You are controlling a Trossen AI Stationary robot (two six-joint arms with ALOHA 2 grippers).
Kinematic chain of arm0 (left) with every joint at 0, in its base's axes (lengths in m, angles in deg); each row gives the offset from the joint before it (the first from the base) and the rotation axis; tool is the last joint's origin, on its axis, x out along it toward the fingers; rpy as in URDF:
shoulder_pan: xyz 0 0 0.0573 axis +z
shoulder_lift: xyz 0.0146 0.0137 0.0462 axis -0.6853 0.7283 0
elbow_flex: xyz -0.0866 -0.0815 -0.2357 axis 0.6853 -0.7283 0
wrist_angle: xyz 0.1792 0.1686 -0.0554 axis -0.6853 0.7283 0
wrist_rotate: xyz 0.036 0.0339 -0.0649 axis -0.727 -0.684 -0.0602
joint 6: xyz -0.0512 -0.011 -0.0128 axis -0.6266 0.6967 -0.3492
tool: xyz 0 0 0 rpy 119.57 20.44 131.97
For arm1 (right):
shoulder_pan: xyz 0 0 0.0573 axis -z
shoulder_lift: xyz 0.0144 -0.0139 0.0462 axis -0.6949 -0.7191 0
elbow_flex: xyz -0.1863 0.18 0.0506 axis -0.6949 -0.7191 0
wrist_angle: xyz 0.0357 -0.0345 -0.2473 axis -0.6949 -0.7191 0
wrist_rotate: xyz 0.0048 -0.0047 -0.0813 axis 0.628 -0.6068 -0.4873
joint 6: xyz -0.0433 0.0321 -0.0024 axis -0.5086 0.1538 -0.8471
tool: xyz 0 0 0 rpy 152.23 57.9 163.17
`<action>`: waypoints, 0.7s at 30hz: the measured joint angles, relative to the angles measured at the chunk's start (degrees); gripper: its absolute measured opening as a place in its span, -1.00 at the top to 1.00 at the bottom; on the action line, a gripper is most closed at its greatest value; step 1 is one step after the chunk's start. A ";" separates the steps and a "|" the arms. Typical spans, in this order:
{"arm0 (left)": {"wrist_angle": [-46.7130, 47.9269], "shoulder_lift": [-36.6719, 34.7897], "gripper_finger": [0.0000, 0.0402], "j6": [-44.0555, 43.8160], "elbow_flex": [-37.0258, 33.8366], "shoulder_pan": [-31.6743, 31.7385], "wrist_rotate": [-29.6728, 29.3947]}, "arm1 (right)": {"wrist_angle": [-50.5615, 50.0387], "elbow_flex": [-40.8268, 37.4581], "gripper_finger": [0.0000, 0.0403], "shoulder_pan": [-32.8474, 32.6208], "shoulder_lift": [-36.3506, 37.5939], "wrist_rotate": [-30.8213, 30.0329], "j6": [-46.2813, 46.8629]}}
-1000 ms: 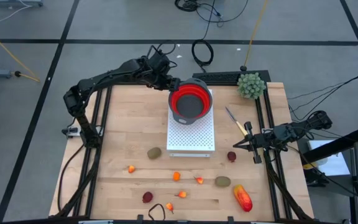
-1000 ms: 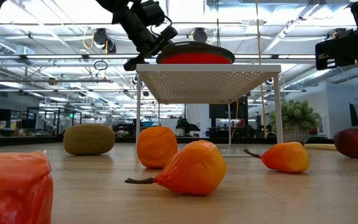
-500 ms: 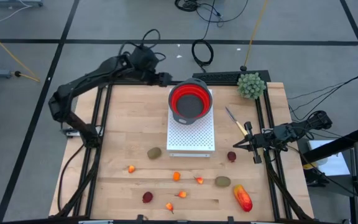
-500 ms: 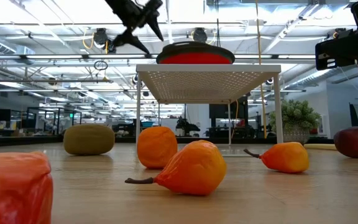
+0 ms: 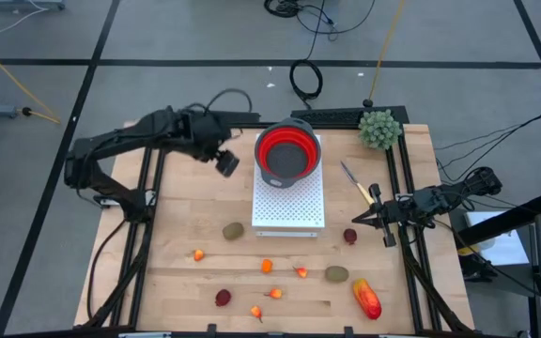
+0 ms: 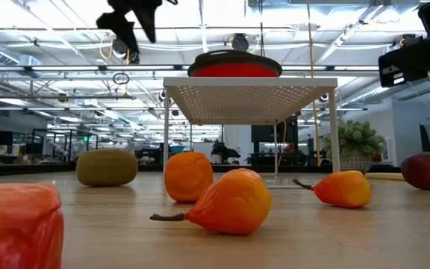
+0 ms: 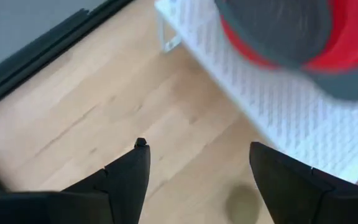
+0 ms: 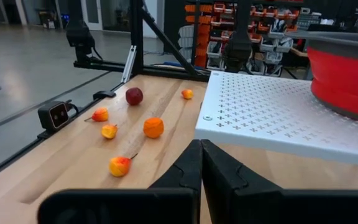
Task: Pick & Place Fruit
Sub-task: Put the green kiwi into the red strainer bowl
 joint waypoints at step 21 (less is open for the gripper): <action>8.23 0.32 -0.36 -8.72 -0.02 -24.63 -7.19 | -0.02 -0.01 1.00 0.01 0.00 0.02 0.13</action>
